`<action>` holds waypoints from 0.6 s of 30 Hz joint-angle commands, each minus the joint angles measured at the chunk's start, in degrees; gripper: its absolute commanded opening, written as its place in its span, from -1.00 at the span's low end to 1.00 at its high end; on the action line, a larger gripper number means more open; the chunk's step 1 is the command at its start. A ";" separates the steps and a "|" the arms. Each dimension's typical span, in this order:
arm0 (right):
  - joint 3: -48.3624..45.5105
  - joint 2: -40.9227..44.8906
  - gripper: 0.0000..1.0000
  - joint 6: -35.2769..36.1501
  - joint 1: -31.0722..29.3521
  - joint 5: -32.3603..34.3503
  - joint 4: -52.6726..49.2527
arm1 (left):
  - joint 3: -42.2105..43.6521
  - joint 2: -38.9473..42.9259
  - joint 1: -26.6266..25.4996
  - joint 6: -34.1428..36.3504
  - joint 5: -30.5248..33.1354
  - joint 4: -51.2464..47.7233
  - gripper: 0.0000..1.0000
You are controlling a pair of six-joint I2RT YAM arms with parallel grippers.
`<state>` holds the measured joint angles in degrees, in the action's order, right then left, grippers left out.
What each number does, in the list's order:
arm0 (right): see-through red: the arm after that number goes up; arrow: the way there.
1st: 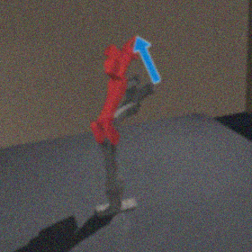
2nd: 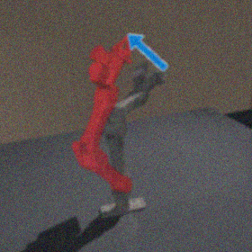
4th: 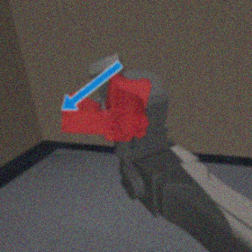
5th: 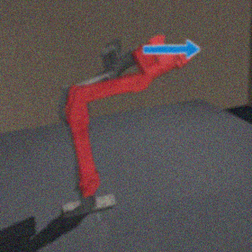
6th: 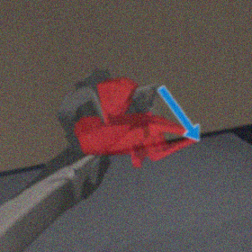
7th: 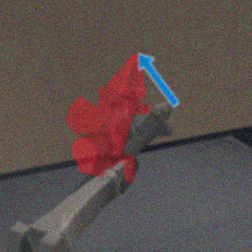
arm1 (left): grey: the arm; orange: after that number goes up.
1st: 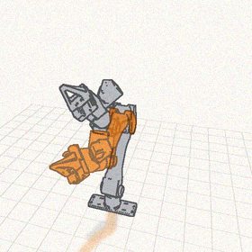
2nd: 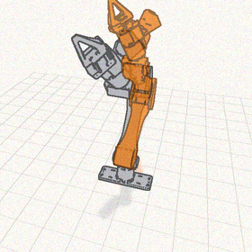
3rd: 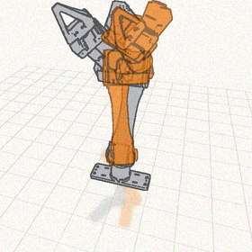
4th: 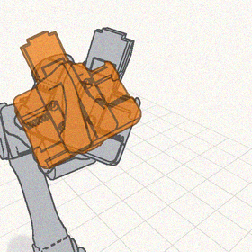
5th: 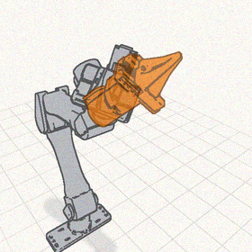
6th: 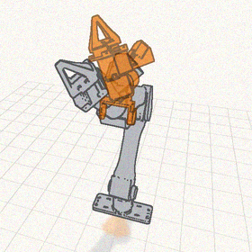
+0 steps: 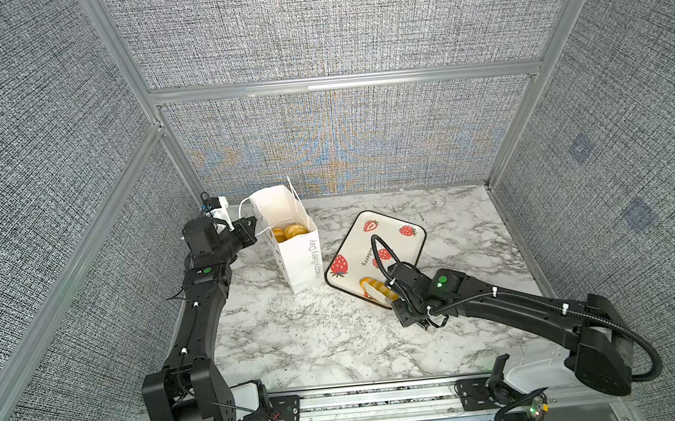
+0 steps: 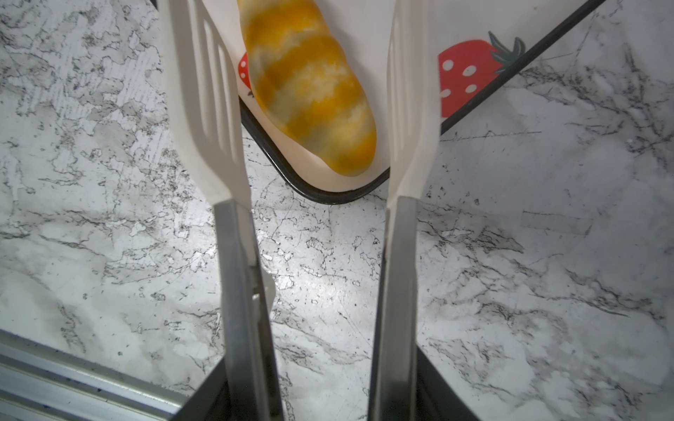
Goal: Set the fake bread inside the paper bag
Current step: 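Close the tongs on the striped croissant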
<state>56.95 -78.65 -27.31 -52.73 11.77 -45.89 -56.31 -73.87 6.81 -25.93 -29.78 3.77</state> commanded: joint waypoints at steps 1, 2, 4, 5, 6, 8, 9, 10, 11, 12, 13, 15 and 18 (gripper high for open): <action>0.30 -0.43 0.11 1.02 0.18 0.97 0.59 | 0.16 -0.29 -0.03 0.18 -0.28 1.33 -1.00; 0.28 -0.62 0.10 1.24 0.27 0.89 0.66 | 0.24 -0.24 -0.04 0.18 -0.28 1.33 -1.00; 0.36 -1.09 0.11 1.62 0.31 0.42 0.74 | 0.20 -0.32 -0.04 0.18 -0.28 1.33 -1.00; 0.36 -1.22 0.11 1.77 0.30 0.24 0.80 | 0.24 -0.32 -0.04 0.18 -0.28 1.33 -1.00; 0.40 -1.26 0.11 1.91 0.34 0.10 0.98 | 0.20 -0.39 -0.04 0.18 -0.29 1.33 -1.00; 0.28 -1.47 0.11 2.05 0.35 0.18 1.05 | 0.16 -0.35 -0.04 0.27 -0.22 1.33 -1.00; 0.19 -1.66 0.11 2.17 0.44 0.27 1.06 | 0.23 -0.32 -0.04 0.27 -0.20 1.33 -1.00; 0.13 -1.85 0.11 2.17 0.70 0.51 1.04 | 0.23 -0.36 -0.03 0.27 -0.19 1.33 -1.00; 0.09 -2.09 0.11 2.11 0.85 0.62 0.91 | 0.22 -0.42 0.03 0.23 -0.23 1.33 -1.00; 0.14 -2.30 0.11 2.17 1.06 0.58 0.95 | 0.23 -0.47 -0.01 0.18 -0.32 1.33 -1.00; 0.06 -2.46 0.11 2.16 1.17 0.47 1.06 | 0.17 -0.41 -0.01 0.18 -0.28 1.33 -1.00; -0.12 -2.71 0.11 2.17 1.26 0.25 1.34 | 0.16 -0.36 -0.04 0.18 -0.28 1.33 -1.00; -0.25 -2.84 0.11 2.43 1.31 0.18 1.61 | 0.23 -0.35 0.00 0.18 -0.30 1.33 -1.00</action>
<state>56.86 -81.43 -25.12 -51.44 11.68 -44.71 -56.31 -74.13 6.81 -25.93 -29.82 3.77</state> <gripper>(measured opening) 0.556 0.048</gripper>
